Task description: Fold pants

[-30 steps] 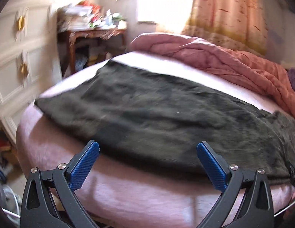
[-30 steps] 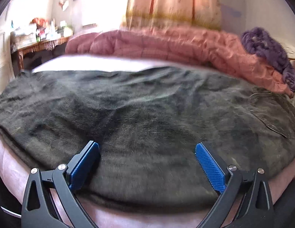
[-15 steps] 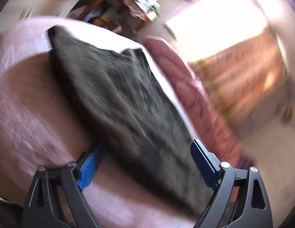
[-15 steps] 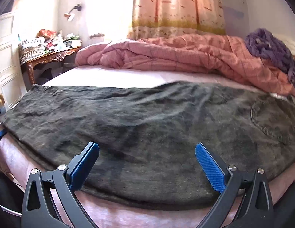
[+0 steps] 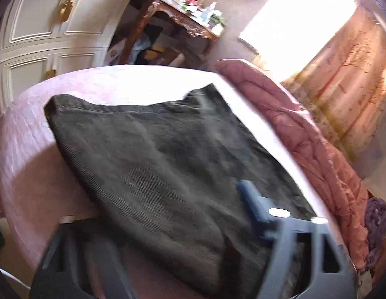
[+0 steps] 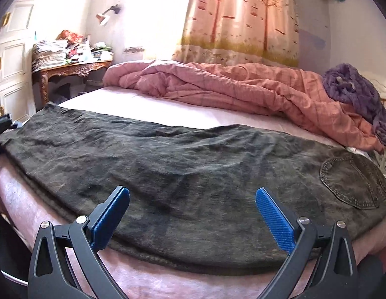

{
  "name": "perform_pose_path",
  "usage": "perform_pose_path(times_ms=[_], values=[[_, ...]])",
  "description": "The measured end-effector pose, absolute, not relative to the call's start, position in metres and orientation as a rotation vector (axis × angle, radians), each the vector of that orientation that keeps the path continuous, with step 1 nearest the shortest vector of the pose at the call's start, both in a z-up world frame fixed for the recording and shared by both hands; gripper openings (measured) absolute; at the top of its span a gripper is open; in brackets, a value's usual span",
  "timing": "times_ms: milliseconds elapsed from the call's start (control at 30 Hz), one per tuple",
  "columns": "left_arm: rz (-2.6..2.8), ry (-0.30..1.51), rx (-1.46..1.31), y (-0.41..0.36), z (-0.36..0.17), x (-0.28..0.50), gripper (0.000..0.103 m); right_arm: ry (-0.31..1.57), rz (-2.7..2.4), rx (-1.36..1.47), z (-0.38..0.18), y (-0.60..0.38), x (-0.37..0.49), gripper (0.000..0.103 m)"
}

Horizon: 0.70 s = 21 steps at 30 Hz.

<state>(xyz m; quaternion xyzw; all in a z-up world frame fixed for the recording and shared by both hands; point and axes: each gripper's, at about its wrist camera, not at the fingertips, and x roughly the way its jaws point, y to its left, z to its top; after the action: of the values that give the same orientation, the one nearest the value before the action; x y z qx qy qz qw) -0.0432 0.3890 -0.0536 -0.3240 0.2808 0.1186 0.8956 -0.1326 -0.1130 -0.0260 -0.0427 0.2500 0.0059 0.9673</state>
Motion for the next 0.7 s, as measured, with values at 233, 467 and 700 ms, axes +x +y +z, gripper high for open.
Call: perform_pose_path(times_ms=[233, 467, 700], values=[[0.223, 0.553, -0.639, 0.397, -0.050, -0.052, 0.008, 0.523, -0.012, -0.031, -0.030, -0.132, -0.128, 0.102], [0.210, 0.408, -0.470, 0.346, 0.015, -0.054, 0.005, 0.518, -0.033, -0.012, -0.031, -0.142, -0.129, 0.102], [0.024, 0.295, -0.304, 0.251, 0.085, -0.063, 0.005, 0.519, -0.077, 0.005, -0.030, -0.165, -0.137, 0.102]])
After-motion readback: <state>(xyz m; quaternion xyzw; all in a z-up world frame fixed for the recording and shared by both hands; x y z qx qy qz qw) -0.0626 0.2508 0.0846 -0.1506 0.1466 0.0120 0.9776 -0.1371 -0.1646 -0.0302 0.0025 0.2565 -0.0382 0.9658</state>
